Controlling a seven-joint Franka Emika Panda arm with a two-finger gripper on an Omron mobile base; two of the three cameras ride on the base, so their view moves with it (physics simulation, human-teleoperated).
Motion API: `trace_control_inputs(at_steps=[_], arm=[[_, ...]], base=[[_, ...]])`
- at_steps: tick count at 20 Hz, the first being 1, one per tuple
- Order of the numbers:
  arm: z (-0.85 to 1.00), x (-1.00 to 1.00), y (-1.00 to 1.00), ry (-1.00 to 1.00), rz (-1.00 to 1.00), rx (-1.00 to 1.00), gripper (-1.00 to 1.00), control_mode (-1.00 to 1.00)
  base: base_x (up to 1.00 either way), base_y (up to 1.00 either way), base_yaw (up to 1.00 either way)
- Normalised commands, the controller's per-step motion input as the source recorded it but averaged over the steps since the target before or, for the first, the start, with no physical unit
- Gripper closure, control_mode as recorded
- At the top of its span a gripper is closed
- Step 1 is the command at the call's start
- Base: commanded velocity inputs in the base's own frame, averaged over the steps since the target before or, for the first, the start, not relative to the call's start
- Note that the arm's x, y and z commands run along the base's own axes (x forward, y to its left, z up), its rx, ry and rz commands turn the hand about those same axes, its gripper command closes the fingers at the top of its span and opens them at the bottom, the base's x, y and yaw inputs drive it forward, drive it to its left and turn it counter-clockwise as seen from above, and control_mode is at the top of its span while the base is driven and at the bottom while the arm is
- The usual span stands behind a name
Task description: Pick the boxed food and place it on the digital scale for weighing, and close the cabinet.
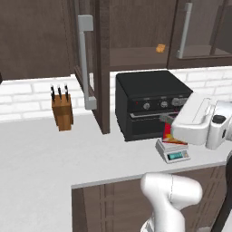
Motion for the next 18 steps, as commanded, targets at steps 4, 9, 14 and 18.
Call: trace_control_inputs(at_steps=[4,9,14,18], arm=[[-1.0,0.86,1.0,-0.06,-0.18,0.16,-1.0,-1.0],[-1.0,0.26,1.0,-0.33,-0.17,0.3,-1.0,-1.0],[-1.0,0.01,0.46,-0.47,-0.1,0.45,-1.0,-1.0],[-1.0,0.0,0.54,-0.5,-0.07,0.32,-1.0,-1.0]], base=[[0.0,0.0,0.0],[0.0,0.0,0.0],[0.0,0.0,0.0],[0.0,0.0,0.0]])
